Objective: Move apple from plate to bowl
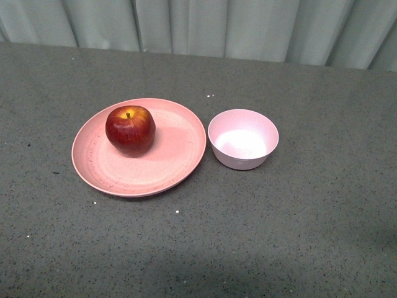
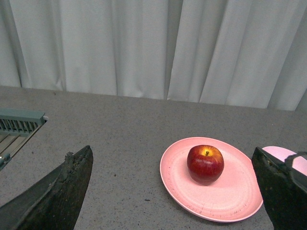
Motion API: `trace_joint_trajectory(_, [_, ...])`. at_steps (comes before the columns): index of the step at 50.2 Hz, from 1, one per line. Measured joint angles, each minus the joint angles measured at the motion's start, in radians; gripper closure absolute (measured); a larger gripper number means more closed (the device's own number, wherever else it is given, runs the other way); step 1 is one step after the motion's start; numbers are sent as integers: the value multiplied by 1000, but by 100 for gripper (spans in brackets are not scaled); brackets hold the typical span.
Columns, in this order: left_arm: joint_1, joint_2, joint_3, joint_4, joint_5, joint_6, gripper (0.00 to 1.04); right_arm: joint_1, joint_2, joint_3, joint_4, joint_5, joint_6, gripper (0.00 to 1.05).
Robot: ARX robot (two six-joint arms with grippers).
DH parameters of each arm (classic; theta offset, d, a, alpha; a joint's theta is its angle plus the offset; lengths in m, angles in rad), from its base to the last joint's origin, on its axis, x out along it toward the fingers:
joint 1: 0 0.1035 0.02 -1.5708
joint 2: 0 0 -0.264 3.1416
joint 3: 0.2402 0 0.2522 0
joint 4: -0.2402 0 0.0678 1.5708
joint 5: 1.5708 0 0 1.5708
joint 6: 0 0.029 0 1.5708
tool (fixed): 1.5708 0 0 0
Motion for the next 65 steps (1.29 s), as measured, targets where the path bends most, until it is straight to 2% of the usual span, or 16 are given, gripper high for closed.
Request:
trace_joint_trajectory(21, [0, 0, 0, 0, 0, 0, 7, 0, -292, -60, -225, 0, 1, 104])
trace_joint_trajectory(35, [0, 0, 0, 0, 0, 0, 7, 0, -531, -72, -439, -1, 1, 104])
trace_joint_trajectory(65, [0, 0, 0, 0, 0, 0, 7, 0, -821, -73, -716, -1, 1, 104])
